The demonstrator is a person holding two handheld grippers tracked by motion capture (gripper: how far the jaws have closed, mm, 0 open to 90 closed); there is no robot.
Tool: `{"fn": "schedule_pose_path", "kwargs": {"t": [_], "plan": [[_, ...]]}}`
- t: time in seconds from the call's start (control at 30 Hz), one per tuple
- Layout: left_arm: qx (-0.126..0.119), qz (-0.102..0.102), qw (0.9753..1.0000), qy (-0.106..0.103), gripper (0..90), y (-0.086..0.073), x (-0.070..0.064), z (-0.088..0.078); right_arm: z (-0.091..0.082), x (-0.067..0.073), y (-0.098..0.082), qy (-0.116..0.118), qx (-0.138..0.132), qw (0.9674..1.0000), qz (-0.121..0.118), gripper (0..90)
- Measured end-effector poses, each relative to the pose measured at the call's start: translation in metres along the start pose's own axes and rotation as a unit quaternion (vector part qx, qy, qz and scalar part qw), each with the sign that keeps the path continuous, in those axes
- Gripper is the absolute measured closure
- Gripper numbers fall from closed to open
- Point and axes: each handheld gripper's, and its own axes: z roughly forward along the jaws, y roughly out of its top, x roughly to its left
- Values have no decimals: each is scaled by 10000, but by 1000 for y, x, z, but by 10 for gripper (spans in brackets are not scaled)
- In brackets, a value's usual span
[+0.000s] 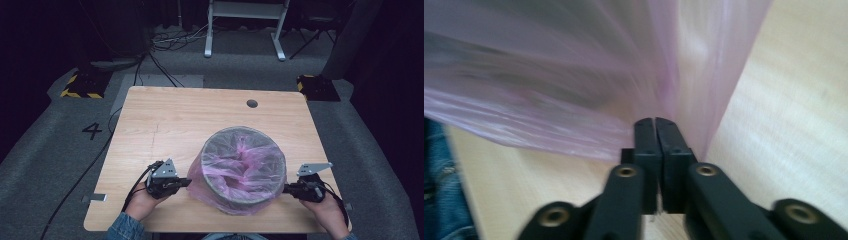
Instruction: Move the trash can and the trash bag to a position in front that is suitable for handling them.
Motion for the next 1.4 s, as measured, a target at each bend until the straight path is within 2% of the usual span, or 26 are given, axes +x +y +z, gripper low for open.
{"fn": "schedule_pose_path", "kwargs": {"t": [0.1, 0.17, 0.23, 0.27, 0.33, 0.4, 0.43, 0.47, 0.57, 0.67, 0.73, 0.8, 0.93, 1.03, 1.07, 1.13, 1.2, 1.33, 1.4], "plan": [[-498, 115, 9987, -46, 595, 6, -5, -15, -22, 9, 3, -116, -669, 9973, -267, 485], [-722, 168, 9972, -67, 487, 13, -8, -20, -35, 18, 8, -58, -1084, 9933, -405, 350], [-806, 240, 9964, -84, 431, 20, -11, -21, -43, 30, 13, 73, -1317, 9892, -641, 264], [-793, 278, 9964, -69, 415, 24, -13, -21, -45, 37, 15, 65, -1365, 9876, -773, 225], [-764, 329, 9965, -35, 396, 29, -15, -19, -45, 50, 19, 56, -1355, 9861, -965, 209], [-708, 387, 9967, 79, 390, 30, -16, -21, -42, 59, 22, 17, -1317, 9854, -1081, 224], [-708, 382, 9967, 117, 387, 30, -14, -23, -41, 62, 23, -1, -1320, 9850, -1110, 263], [-744, 324, 9966, 119, 386, 29, -13, -26, -41, 64, 25, -6, -1331, 9849, -1108, 343], [-768, 232, 9966, 193, 386, 24, -8, -37, -43, 62, 31, 85, -1280, 9858, -1086, 702], [-857, 150, 9961, 179, 386, 22, -5, -45, -49, 58, 36, 101, -1332, 9862, -979, 893], [-949, 210, 9952, 122, 386, 25, -7, -48, -53, 56, 38, 52, -1403, 9863, -862, 900], [-1042, 286, 9941, -23, 385, 30, -12, -47, -57, 52, 41, 63, -1448, 9867, -743, 900], [-1029, 551, 9930, -156, 367, 46, -22, -38, -58, 51, 48, 36, -1465, 9863, -754, 900], [-853, 671, 9941, -39, 378, 54, -23, -30, -58, 52, 53, 56, -1466, 9859, -809, 900], [-846, 675, 9941, -63, 451, 56, -22, -29, -58, 52, 55, 41, -1452, 9859, -832, 900], [-864, 645, 9942, -12, 682, 59, -19, -29, -58, 50, 57, 15, -1427, 9862, -837, 900], [-880, 528, 9947, 12, 853, 61, -16, -28, -58, 46, 59, 23, -1412, 9867, -803, 900], [-628, 423, 9969, 209, 890, 59, -5, -17, -52, 35, 60, 91, -1289, 9892, -697, 900], [-482, 343, 9981, 174, 890, 56, -1, -8, -45, 31, 61, 112, -1157, 9911, -655, 900]]}}
